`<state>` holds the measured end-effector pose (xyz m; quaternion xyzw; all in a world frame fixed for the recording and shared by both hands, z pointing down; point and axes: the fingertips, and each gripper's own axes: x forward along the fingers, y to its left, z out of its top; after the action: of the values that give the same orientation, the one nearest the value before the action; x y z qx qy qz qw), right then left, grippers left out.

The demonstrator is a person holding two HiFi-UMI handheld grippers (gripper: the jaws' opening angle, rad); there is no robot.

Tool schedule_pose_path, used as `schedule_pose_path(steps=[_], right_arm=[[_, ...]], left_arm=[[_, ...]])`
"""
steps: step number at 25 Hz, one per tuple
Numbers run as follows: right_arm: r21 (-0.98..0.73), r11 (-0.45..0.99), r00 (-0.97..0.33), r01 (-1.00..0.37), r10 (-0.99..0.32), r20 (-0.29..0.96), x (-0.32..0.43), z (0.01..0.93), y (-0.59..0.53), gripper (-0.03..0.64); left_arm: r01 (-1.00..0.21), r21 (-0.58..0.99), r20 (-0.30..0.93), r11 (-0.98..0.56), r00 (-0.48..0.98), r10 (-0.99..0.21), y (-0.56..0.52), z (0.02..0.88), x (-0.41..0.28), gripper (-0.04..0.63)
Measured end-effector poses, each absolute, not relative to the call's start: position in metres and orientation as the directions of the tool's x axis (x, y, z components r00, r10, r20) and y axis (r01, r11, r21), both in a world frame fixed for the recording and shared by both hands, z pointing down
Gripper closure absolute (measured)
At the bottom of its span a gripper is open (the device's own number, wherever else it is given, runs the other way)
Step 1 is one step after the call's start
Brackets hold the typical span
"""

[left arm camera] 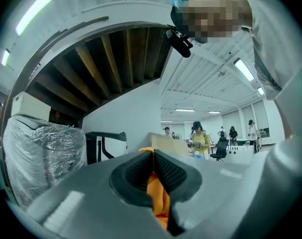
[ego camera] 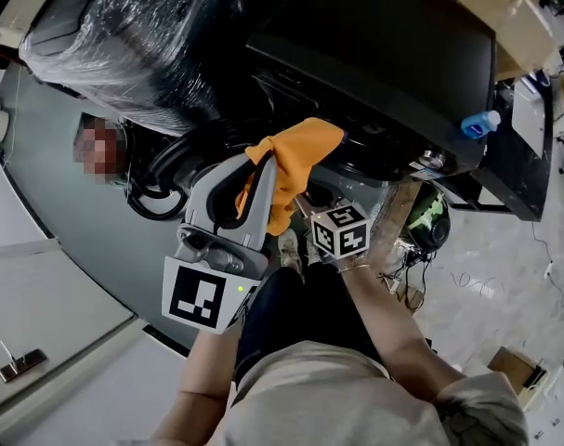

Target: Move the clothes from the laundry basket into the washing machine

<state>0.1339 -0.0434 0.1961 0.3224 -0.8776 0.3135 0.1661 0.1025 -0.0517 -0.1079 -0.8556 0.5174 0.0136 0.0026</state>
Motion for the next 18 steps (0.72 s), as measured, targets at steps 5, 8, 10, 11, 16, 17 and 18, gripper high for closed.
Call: schedule_pose_path(steps=[5, 8, 10, 11, 16, 17, 18], right_arm=[[-0.443, 0.575, -0.724, -0.688, -0.498, 0.478, 0.156, 0.188, -0.048, 0.584], [-0.460, 0.550, -0.717, -0.697, -0.530, 0.453, 0.169, 0.180, -0.049, 0.584], [-0.472, 0.529, -0.708, -0.705, -0.560, 0.431, 0.180, 0.173, -0.051, 0.584], [-0.477, 0.517, -0.702, -0.710, -0.576, 0.419, 0.185, 0.169, -0.053, 0.584], [-0.507, 0.479, -0.680, -0.717, -0.640, 0.357, 0.207, 0.142, -0.062, 0.584], [-0.514, 0.473, -0.678, -0.716, -0.648, 0.347, 0.211, 0.137, -0.063, 0.585], [-0.521, 0.469, -0.676, -0.714, -0.656, 0.336, 0.213, 0.131, -0.064, 0.586]], left_arm=[[-0.883, 0.003, -0.030, -0.470, 0.470, -0.882, -0.060, -0.103, 0.104, 0.584], [-0.887, -0.005, -0.023, -0.462, 0.462, -0.886, -0.065, -0.099, 0.101, 0.584], [-0.889, -0.007, -0.016, -0.458, 0.458, -0.889, -0.067, -0.095, 0.099, 0.584], [-0.889, -0.006, -0.012, -0.457, 0.457, -0.889, -0.068, -0.092, 0.099, 0.584], [-0.887, 0.012, 0.013, -0.462, 0.462, -0.887, -0.073, -0.075, 0.102, 0.583], [-0.885, 0.019, 0.021, -0.465, 0.465, -0.885, -0.074, -0.070, 0.104, 0.583], [-0.884, 0.024, 0.027, -0.467, 0.468, -0.883, -0.074, -0.066, 0.106, 0.583]])
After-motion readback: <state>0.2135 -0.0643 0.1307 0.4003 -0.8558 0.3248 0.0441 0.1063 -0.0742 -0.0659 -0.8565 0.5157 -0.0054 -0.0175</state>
